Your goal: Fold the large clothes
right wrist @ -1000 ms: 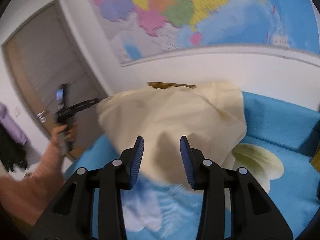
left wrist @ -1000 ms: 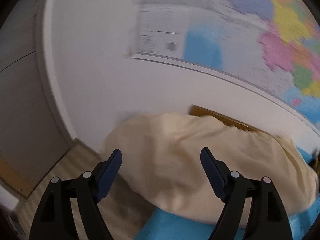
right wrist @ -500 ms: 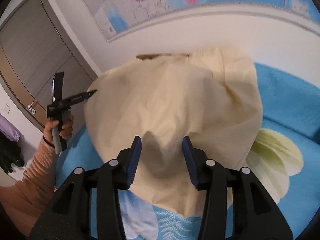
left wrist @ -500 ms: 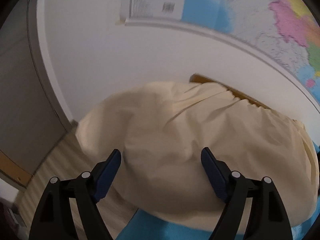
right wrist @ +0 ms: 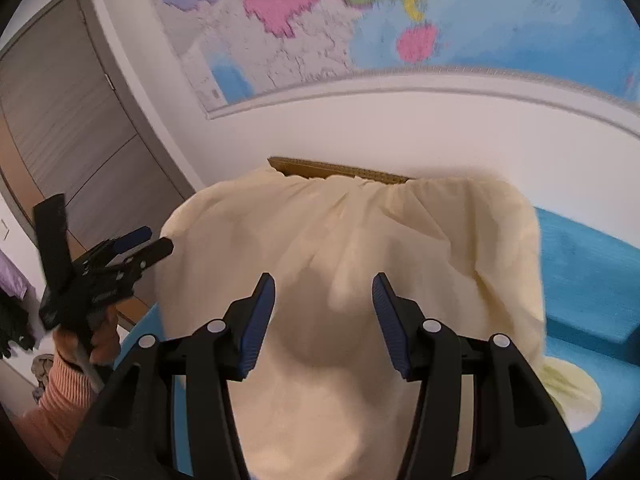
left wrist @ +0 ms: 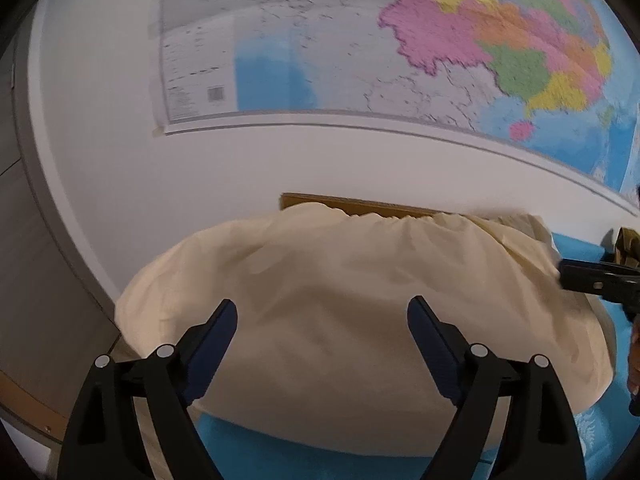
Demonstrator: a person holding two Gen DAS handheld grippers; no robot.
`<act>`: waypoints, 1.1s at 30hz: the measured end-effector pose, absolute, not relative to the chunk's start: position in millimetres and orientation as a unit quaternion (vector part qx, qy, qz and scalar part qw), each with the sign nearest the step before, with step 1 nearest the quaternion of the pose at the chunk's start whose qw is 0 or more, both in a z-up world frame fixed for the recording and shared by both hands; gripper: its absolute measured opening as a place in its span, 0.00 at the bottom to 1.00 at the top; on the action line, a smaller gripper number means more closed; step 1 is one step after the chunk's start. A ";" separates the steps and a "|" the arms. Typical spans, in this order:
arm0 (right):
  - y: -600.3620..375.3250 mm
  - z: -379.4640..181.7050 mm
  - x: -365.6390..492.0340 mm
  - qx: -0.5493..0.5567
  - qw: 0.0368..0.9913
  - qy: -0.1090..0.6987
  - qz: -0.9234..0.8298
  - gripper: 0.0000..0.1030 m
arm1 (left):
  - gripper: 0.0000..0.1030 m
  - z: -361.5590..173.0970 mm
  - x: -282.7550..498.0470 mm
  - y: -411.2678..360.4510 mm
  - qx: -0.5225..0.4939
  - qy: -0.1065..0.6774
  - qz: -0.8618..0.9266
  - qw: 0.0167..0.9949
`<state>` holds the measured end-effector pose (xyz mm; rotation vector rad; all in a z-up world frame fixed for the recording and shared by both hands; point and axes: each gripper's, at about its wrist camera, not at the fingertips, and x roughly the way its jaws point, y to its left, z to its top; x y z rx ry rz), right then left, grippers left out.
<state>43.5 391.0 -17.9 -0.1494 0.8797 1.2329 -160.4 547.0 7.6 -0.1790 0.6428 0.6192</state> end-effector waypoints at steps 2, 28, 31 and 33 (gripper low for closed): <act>392.6 -30.9 48.1 -0.067 0.715 0.424 0.552 0.46 | 0.82 2.0 -150.6 547.2 -0.086 0.321 0.294 0.896; 329.6 -34.2 -28.0 -0.115 0.710 0.356 0.596 0.56 | 0.86 -21.3 -165.6 501.6 -0.116 0.324 0.286 0.894; 322.6 -29.2 -29.2 -0.104 0.710 0.353 0.600 0.56 | 0.86 -17.0 -175.4 497.4 -0.124 0.314 0.288 0.896; 313.1 -25.2 -31.7 -0.093 0.716 0.346 0.599 0.56 | 0.86 -15.8 -182.4 490.8 -0.126 0.308 0.288 0.898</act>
